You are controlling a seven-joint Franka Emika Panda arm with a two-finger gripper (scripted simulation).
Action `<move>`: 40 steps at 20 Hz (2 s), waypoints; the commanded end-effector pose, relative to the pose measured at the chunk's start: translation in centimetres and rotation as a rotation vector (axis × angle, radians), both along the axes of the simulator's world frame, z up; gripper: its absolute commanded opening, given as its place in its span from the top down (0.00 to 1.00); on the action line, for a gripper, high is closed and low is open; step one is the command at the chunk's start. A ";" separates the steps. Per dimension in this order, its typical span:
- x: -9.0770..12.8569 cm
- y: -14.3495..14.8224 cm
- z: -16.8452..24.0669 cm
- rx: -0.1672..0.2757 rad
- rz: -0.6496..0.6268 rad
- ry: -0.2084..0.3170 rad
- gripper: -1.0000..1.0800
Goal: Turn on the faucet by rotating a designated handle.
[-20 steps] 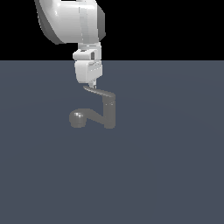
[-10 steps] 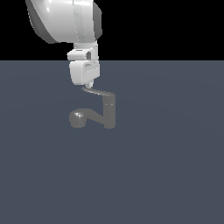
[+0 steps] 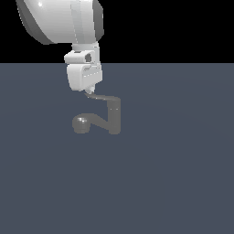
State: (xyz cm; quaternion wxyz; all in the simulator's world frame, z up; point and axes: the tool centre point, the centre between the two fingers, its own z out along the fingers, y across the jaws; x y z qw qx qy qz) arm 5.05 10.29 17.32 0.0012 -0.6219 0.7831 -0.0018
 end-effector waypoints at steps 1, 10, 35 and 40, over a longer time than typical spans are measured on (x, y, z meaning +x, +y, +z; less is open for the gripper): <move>-1.0 0.8 0.0 0.002 0.008 0.004 1.00; -2.5 -0.3 0.0 0.000 0.003 0.002 1.00; -8.4 -2.9 0.1 0.003 0.013 0.000 1.00; -9.5 -5.3 0.1 0.003 0.011 0.002 1.00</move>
